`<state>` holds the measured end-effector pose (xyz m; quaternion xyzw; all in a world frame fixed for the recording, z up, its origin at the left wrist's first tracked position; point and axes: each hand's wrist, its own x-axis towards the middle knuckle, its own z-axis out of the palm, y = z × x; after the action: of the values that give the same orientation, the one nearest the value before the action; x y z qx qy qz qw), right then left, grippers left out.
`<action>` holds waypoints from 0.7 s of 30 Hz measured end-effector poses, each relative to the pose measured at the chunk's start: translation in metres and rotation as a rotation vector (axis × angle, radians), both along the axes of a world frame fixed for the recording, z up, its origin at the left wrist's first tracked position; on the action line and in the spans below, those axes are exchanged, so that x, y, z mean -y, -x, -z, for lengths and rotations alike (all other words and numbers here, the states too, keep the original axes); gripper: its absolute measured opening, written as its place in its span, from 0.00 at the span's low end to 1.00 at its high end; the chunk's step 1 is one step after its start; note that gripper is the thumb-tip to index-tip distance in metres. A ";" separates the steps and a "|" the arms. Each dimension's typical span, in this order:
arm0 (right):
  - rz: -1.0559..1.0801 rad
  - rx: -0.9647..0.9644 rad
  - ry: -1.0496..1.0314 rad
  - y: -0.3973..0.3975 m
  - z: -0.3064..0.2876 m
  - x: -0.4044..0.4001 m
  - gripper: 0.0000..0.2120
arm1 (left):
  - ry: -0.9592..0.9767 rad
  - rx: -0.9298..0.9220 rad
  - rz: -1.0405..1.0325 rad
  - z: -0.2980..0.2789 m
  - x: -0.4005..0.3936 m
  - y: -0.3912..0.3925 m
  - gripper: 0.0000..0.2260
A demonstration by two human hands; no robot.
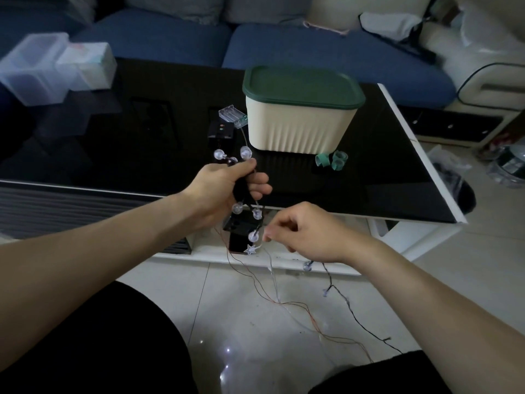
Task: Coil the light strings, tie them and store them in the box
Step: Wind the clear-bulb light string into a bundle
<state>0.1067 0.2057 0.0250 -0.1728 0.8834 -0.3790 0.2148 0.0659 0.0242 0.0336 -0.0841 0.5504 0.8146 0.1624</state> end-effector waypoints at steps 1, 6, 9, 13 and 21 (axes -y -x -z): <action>-0.017 0.007 0.016 -0.002 -0.003 0.002 0.10 | 0.012 -0.007 0.018 0.001 -0.001 -0.001 0.10; -0.050 0.025 0.124 -0.007 -0.013 0.004 0.12 | 0.108 -0.093 0.215 0.000 -0.003 -0.008 0.09; -0.023 0.031 0.192 -0.006 -0.015 0.002 0.13 | 0.123 -0.092 0.289 0.006 -0.002 -0.010 0.12; -0.008 0.059 0.257 -0.007 -0.019 -0.003 0.13 | 0.177 -0.056 0.321 0.009 -0.005 -0.012 0.08; -0.029 0.062 0.227 -0.006 -0.019 -0.009 0.11 | 0.175 -0.032 0.386 0.004 -0.010 -0.016 0.09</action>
<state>0.1129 0.2145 0.0438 -0.1969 0.8253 -0.4785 0.2264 0.0818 0.0338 0.0298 0.0218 0.6275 0.7186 0.2988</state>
